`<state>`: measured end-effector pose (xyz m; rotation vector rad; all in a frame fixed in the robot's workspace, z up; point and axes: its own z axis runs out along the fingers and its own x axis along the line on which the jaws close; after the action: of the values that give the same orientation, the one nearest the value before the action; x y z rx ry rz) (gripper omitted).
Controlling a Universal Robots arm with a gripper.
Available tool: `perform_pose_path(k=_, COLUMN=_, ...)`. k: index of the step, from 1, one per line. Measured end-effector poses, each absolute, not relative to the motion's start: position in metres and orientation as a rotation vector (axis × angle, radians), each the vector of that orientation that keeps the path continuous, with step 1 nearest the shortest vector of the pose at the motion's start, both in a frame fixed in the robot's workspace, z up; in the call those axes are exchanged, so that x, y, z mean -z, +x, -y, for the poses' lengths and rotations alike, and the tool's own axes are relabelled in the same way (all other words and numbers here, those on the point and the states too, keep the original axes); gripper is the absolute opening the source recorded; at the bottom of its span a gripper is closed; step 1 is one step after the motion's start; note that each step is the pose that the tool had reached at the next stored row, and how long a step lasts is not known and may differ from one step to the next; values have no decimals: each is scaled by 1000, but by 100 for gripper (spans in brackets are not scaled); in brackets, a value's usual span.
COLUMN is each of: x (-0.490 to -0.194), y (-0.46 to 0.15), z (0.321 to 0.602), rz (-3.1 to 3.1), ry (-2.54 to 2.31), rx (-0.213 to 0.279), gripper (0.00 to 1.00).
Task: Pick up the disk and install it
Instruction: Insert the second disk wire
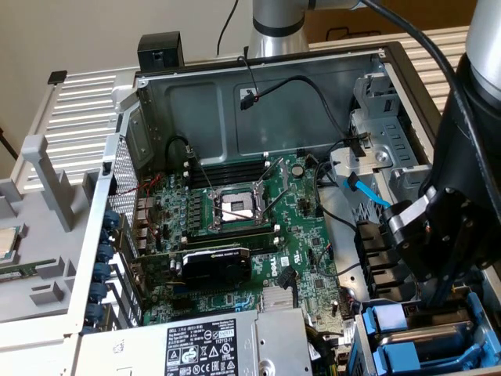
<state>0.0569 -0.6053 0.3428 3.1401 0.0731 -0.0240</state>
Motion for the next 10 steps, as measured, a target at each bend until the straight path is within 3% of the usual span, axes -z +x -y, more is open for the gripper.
perform_pose_path(k=10, x=-342, y=57, z=605, rz=-73, ry=3140, rx=24, gripper=11)
